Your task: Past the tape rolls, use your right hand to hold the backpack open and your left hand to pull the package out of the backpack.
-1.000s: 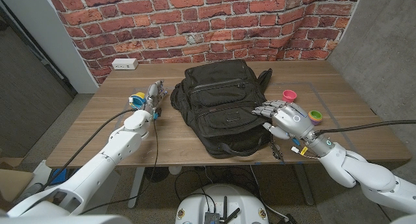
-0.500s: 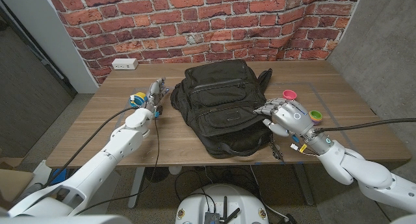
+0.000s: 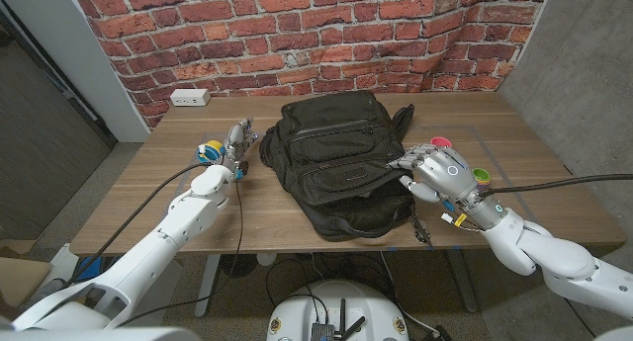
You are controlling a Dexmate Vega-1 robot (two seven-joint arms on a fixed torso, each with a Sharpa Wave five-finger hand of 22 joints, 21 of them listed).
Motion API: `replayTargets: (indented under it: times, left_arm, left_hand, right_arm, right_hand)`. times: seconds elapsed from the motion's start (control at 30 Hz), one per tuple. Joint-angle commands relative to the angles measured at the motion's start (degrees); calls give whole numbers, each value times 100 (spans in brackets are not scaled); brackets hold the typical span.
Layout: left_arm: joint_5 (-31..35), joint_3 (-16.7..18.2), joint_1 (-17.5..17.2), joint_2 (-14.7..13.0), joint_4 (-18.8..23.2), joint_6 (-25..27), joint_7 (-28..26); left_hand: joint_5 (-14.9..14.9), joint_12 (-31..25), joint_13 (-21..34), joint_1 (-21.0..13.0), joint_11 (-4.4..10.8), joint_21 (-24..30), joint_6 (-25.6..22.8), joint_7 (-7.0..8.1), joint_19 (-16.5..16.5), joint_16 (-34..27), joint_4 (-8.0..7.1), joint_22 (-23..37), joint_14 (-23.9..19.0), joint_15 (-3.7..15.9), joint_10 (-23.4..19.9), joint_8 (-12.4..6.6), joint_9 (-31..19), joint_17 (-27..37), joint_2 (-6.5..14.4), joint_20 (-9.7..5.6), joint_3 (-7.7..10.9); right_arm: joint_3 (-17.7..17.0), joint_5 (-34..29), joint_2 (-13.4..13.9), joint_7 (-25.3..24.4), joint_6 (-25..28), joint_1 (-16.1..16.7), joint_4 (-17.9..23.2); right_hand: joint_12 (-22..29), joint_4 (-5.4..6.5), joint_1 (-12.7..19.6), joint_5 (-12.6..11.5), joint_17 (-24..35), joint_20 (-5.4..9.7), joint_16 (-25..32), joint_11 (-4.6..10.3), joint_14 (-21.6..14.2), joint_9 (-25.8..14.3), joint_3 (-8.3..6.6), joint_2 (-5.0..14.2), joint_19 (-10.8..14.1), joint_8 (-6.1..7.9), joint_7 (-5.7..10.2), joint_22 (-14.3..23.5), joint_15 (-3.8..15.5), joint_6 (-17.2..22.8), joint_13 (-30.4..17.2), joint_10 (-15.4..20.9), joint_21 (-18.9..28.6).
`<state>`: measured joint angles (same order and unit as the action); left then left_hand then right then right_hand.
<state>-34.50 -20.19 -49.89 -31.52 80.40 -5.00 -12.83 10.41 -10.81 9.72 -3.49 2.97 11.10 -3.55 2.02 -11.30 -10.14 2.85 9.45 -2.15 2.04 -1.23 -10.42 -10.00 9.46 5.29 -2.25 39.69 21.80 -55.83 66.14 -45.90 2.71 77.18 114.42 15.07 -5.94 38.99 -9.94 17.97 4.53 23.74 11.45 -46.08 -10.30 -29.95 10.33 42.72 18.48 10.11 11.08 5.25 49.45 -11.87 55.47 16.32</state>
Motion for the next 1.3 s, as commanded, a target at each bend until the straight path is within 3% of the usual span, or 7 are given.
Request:
replayTargets:
  times: [0.03, 0.77, 1.3]
  left_arm:
    - [61, 12, -87, -48, 131, -66, -29]
    - [363, -1, -385, -332, 757, 54, -230]
    - [458, 80, -714, -357, 987, -127, -376]
  left_hand:
    - [-15, 9, 17, 47, 16, -12, -48, 13, -46, 9, -8, 31, -56, 121, -27, -8, -8, 19, 338, -295, 35]
    - [-18, 5, 17, 51, 15, -13, -60, 11, -46, 11, 5, 31, -55, 120, -42, -9, -8, 17, 326, -290, 53]
    - [-18, -13, 17, 44, 27, -10, -111, -11, -58, 6, 20, 31, -79, 124, -99, -23, -8, 14, 328, -295, 71]
  right_arm:
    - [-208, 296, 112, 173, -137, -15, 172]
    - [-822, 1279, 88, 1062, -685, 23, 405]
    - [-1081, 1770, -193, 1697, -1234, -321, 279]
  right_hand:
    - [23, -22, 56, -20, 18, 750, 32, -17, -79, -19, -73, 58, 81, 40, 8, 33, 767, 159, -11, 90, 41]
    - [-15, -107, 131, -2, 74, 751, 49, -92, -216, -36, -164, 51, 139, 5, -99, 53, 772, 223, -27, 174, 119]
    - [-18, -130, 143, 2, 122, 754, 69, -164, -303, -51, -187, 48, 191, -14, -168, 69, 746, 285, -59, 251, 187]
